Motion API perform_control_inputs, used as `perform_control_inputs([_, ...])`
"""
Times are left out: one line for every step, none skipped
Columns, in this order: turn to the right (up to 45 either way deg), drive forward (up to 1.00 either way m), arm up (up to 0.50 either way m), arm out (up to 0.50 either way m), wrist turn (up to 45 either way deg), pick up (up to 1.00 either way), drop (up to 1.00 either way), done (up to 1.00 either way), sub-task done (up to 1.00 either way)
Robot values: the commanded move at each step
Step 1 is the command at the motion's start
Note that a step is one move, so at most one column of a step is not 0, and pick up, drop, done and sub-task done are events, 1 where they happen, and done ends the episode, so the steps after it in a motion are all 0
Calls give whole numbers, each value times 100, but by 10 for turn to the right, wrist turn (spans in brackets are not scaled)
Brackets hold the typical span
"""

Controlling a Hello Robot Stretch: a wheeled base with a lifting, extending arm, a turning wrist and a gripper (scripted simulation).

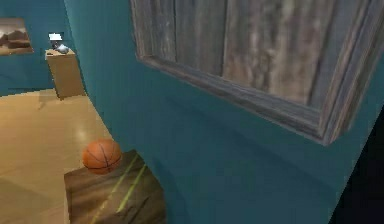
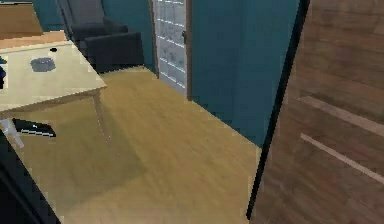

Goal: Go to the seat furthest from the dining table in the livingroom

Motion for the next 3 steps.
perform_control_inputs([-450,0,0,0,0,0,0,0,0])
perform_control_inputs([-450,0,0,0,0,0,0,0,0])
perform_control_inputs([-330,0,0,0,0,0,0,0,0])
